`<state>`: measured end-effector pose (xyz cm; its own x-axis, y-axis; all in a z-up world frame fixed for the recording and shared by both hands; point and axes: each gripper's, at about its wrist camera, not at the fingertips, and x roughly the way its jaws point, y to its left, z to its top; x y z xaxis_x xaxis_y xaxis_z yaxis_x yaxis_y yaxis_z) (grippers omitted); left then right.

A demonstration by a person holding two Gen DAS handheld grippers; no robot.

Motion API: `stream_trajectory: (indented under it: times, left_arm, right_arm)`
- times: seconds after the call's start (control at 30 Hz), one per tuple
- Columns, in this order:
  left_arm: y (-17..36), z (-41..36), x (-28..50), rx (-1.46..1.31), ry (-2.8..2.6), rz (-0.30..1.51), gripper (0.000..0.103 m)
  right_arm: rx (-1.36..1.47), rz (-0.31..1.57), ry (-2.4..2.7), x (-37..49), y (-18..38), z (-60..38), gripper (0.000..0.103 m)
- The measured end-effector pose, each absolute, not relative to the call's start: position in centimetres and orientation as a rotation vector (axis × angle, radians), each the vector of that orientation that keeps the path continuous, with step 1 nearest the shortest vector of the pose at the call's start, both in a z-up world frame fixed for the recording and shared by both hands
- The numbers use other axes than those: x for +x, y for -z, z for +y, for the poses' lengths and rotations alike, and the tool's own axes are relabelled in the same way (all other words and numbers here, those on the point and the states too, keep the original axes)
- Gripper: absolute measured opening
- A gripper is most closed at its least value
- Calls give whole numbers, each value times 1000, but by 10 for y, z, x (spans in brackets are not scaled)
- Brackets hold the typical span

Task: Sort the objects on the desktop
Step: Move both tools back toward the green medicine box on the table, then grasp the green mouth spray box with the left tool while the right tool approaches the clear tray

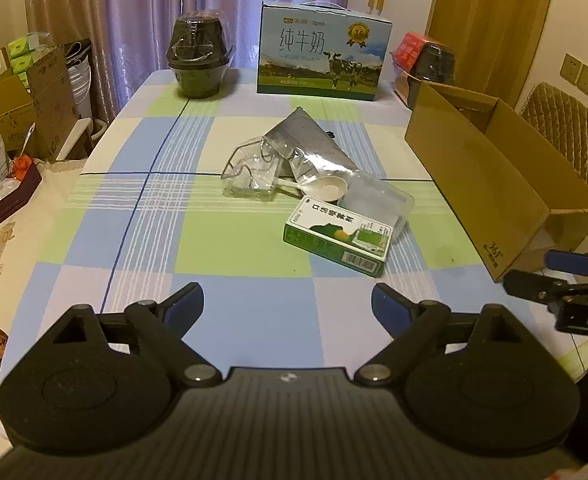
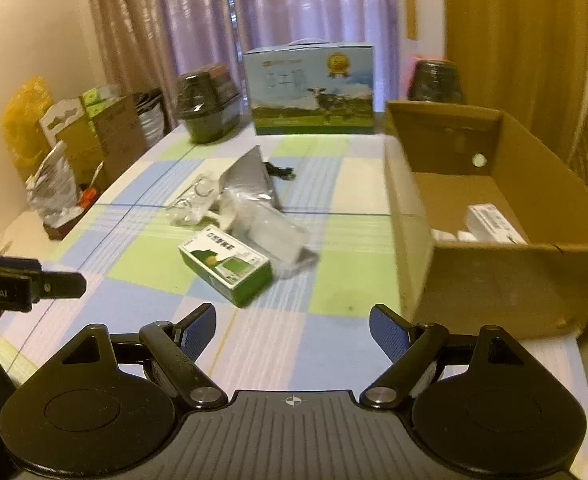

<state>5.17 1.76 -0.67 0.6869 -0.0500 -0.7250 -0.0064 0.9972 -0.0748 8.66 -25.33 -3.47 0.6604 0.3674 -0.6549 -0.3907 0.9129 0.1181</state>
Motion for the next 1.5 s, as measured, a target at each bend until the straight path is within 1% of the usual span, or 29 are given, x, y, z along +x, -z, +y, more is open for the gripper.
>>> stream_trajectory:
  times: [0.23,0.3,0.37,0.53,0.67,1.0,1.03,1.07,1.1,1.17,1.23,1.27,1.3,1.5]
  left_arm:
    - [13,23,74,-67,17,815,89]
    - [17,24,83,-63,18,822,89]
    - [20,25,89,-63,22,826,89]
    - [31,27,110,-57,38,838,89]
    - [41,28,125,-56,41,852,89]
    - [60,28,144,-68,64,880,89]
    - [62,27,145,-71,66,882,89]
    - [64,27,146,-77,68,885,89]
    - [65,27,146,-84,70,886,89]
    - [67,26,147,-90,72,889,89]
    - [69,25,147,-92,72,891,89]
    - [69,25,147,-94,72,892,89]
    - [69,25,147,-96,72,892,89]
    - [70,25,145,-102,65,892,89]
  right_arm:
    - [-101,725,-482,116,45,-234,81]
    - [-118,720,-490,128,48,-230,79]
    - [-132,718,-493,140,51,-226,74]
    - [-170,733,-507,177,64,-215,67]
    - [-166,770,-529,207,79,-205,57]
    - [-141,827,-536,250,111,-196,52]
    - [-132,840,-540,252,114,-196,49]
    - [-117,852,-548,253,116,-197,41]
    - [-97,867,-557,254,118,-198,38]
    - [-63,897,-559,253,120,-201,22]
    - [-31,930,-560,251,122,-204,13]
    - [-2,950,-564,250,122,-207,11]
    - [19,963,-567,248,122,-209,11]
    - [33,1020,-619,221,122,-203,10]
